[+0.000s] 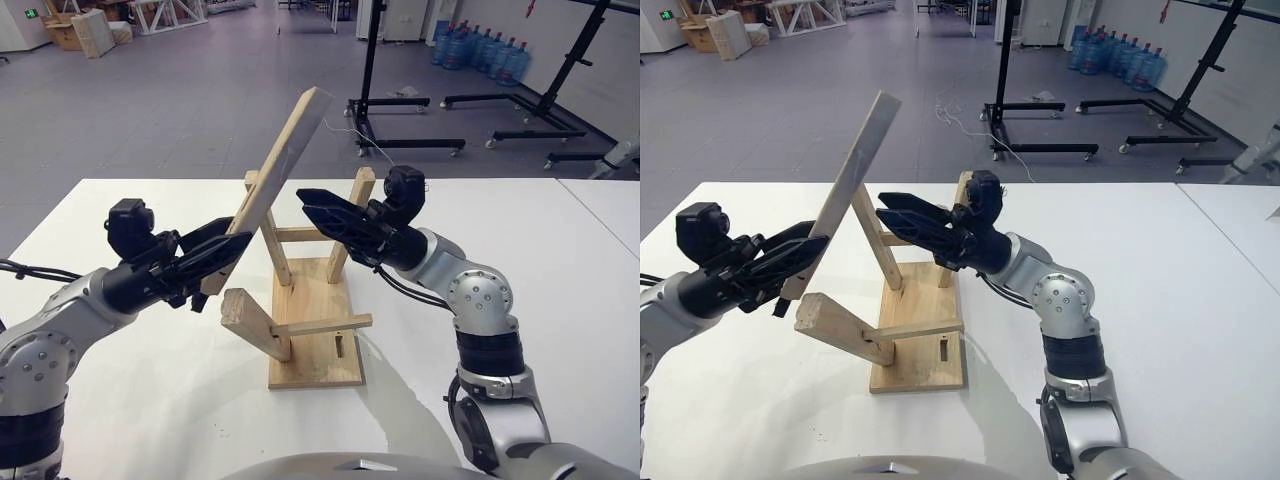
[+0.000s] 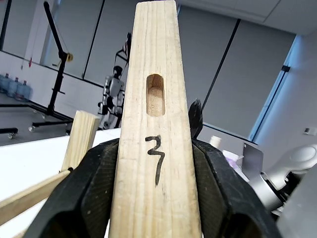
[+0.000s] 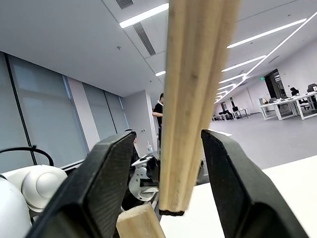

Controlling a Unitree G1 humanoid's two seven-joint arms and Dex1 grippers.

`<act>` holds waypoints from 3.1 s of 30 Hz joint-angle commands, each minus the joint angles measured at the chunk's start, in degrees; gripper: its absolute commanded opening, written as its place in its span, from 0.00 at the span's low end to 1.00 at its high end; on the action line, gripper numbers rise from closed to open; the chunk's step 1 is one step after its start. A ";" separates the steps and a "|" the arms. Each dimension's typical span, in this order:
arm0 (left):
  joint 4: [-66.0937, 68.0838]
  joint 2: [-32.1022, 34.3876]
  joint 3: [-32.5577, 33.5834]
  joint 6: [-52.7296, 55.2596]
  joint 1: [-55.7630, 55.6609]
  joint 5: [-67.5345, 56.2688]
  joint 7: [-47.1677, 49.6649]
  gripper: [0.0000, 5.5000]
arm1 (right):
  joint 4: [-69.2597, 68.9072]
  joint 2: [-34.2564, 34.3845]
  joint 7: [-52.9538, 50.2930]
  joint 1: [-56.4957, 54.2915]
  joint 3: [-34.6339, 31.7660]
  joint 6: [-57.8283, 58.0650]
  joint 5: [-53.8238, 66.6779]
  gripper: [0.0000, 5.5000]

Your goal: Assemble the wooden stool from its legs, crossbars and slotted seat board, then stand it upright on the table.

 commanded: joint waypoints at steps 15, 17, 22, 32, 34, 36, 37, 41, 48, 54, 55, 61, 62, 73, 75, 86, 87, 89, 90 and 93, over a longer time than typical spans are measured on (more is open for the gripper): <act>2.29 1.68 -3.63 3.72 -6.52 7.64 -7.88 0.37 | 3.87 3.71 -4.06 -1.17 1.07 -0.66 -1.08 0.60; 2.27 1.69 -3.82 3.89 -6.49 8.17 -8.38 0.37 | 4.43 3.95 -3.66 -1.69 1.49 -1.59 -2.41 0.66; 2.91 1.50 -3.58 4.86 -6.38 8.49 -9.18 0.37 | 4.42 4.63 -2.42 -2.90 1.29 -3.18 -3.50 0.73; 4.24 1.76 -3.35 5.38 -6.86 10.17 -11.05 0.37 | 4.93 4.71 0.38 -4.77 -0.23 -0.34 0.75 0.48; 4.03 1.75 -3.37 5.15 -6.42 10.76 -11.17 0.37 | 4.76 4.46 0.99 -4.78 -0.08 0.24 1.15 0.43; 3.92 1.61 -3.37 4.99 -6.19 11.29 -11.31 0.37 | 4.71 4.25 1.49 -4.83 0.12 0.47 0.87 0.38; 3.82 1.50 -3.30 4.93 -6.05 11.52 -11.35 0.37 | 4.68 4.14 1.62 -4.84 0.17 0.45 0.64 0.38; 4.11 0.57 -2.87 4.72 -6.02 11.96 -10.12 0.37 | 4.55 3.46 2.11 -4.69 0.78 -1.30 -2.03 0.38; 8.64 -2.30 1.18 3.91 -5.93 11.59 -3.84 0.56 | 2.23 3.47 2.07 -3.49 -0.78 -8.85 -6.52 0.38; 8.09 -3.24 10.29 1.74 1.81 11.09 -1.10 0.69 | -1.33 -8.97 8.49 2.27 -7.15 -6.37 -4.87 0.38; 7.74 -3.66 11.70 1.41 3.36 10.84 -0.71 0.71 | -0.64 -11.31 10.23 3.78 -8.54 -5.86 -4.53 0.38; 2.17 -9.74 17.48 -0.82 14.91 7.84 2.36 0.75 | 8.31 -21.50 22.26 10.61 -10.88 -4.71 -6.87 0.38; 1.92 -10.08 17.53 -1.03 15.39 7.79 2.85 0.75 | 8.74 -21.99 23.67 11.56 -9.85 -4.99 -7.81 0.38; 1.05 -8.83 17.39 0.43 16.88 6.15 5.24 0.75 | 13.51 -21.02 30.78 13.29 -1.60 -14.42 -18.91 0.37; 0.18 -8.44 17.12 1.02 16.81 5.22 5.45 0.75 | 13.76 -21.05 30.43 13.10 -2.34 -16.18 -19.53 0.37; -3.75 -8.50 16.07 0.60 19.07 4.87 6.55 0.75 | 0.63 -22.45 24.67 15.29 -2.32 -14.67 -18.56 0.37; -3.60 -8.39 15.77 0.63 18.74 4.89 6.64 0.75 | 0.65 -22.68 25.53 15.32 -1.65 -15.52 -19.48 0.37; -3.20 -7.98 15.17 0.87 17.92 4.88 6.63 0.75 | 0.87 -23.03 27.21 15.31 -0.91 -17.66 -20.86 0.37; -3.08 -7.76 14.97 1.00 17.70 4.86 6.54 0.75 | 1.10 -23.25 27.74 15.22 -0.72 -18.26 -21.13 0.37; -2.95 -7.12 14.50 1.26 17.78 4.99 5.85 0.75 | 2.69 -22.42 27.46 13.51 -0.80 -21.85 -22.78 0.37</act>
